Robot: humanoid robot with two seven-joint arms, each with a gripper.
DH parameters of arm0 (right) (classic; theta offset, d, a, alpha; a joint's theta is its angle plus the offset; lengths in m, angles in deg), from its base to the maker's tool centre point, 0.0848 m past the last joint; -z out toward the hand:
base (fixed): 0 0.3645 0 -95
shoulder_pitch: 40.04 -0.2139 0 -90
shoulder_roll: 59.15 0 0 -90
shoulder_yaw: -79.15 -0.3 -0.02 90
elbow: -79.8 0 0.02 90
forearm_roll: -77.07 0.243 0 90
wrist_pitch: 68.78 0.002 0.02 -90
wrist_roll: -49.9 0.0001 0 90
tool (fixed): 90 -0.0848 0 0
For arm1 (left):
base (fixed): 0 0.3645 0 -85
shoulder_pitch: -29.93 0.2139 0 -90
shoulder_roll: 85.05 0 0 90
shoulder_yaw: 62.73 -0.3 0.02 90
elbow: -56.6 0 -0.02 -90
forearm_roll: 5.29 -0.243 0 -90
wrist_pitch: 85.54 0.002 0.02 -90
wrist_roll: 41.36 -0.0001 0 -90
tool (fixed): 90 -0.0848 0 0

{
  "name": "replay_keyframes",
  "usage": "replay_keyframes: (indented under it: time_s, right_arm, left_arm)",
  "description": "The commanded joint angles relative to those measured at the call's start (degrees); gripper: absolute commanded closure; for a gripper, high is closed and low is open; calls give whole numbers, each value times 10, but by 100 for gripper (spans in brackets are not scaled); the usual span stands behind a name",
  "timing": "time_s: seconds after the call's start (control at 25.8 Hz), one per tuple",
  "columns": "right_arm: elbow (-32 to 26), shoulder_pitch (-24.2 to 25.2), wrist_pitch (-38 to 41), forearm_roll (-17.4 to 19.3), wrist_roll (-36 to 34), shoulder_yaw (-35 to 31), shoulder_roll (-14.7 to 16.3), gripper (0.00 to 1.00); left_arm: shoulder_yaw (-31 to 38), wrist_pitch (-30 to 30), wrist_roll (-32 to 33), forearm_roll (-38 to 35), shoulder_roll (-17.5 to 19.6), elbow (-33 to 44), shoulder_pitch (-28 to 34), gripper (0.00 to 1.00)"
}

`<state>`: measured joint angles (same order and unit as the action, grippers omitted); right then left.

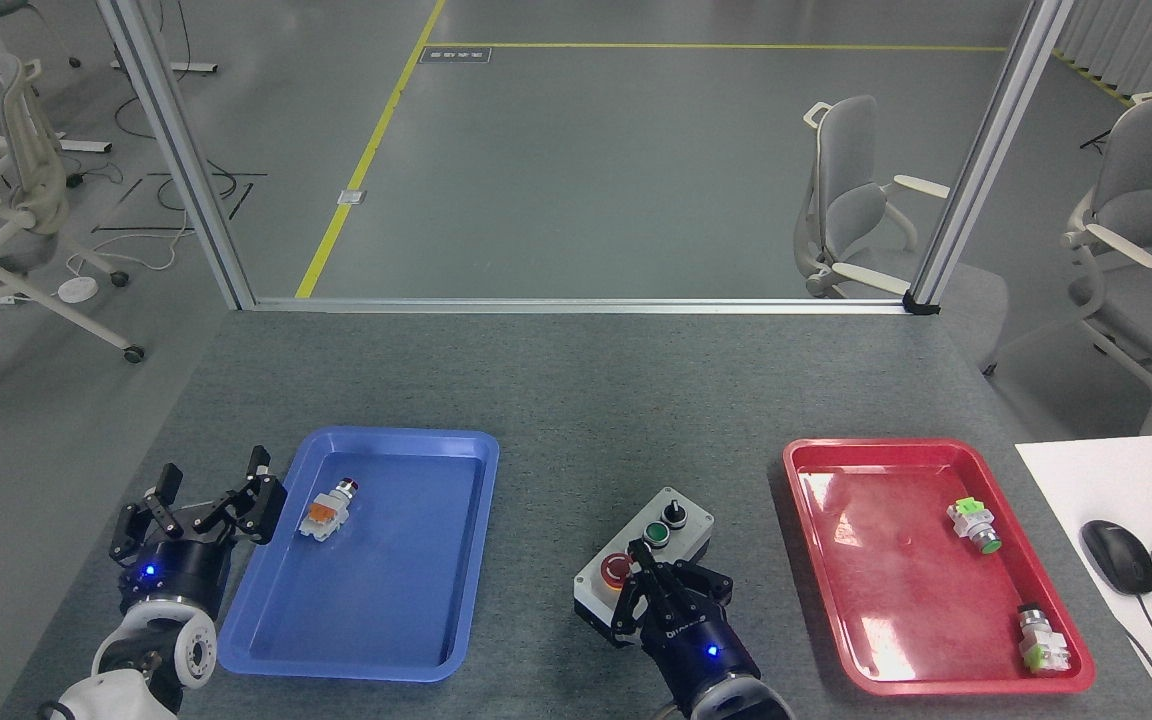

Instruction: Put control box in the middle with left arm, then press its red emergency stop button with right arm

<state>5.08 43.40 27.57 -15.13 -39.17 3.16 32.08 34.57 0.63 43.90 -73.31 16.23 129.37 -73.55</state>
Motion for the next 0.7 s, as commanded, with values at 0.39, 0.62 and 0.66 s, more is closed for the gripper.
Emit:
replay_keyframes:
  time_s: [0.39, 0.62, 0.66]
  right_arm:
    - [-71, 30, -41, 0, -10, -95, 10, 0]
    - [-83, 36, -64, 1, -15, -134, 36, 0]
    - [-85, 37, -68, 1, -20, -137, 42, 0]
  left_arm:
    - [-25, 4, -1, 0, -35, -5, 24, 1]
    - [-54, 15, -5, -4, -47, -9, 25, 1]
    - [-54, 15, -8, -3, -47, -9, 25, 1]
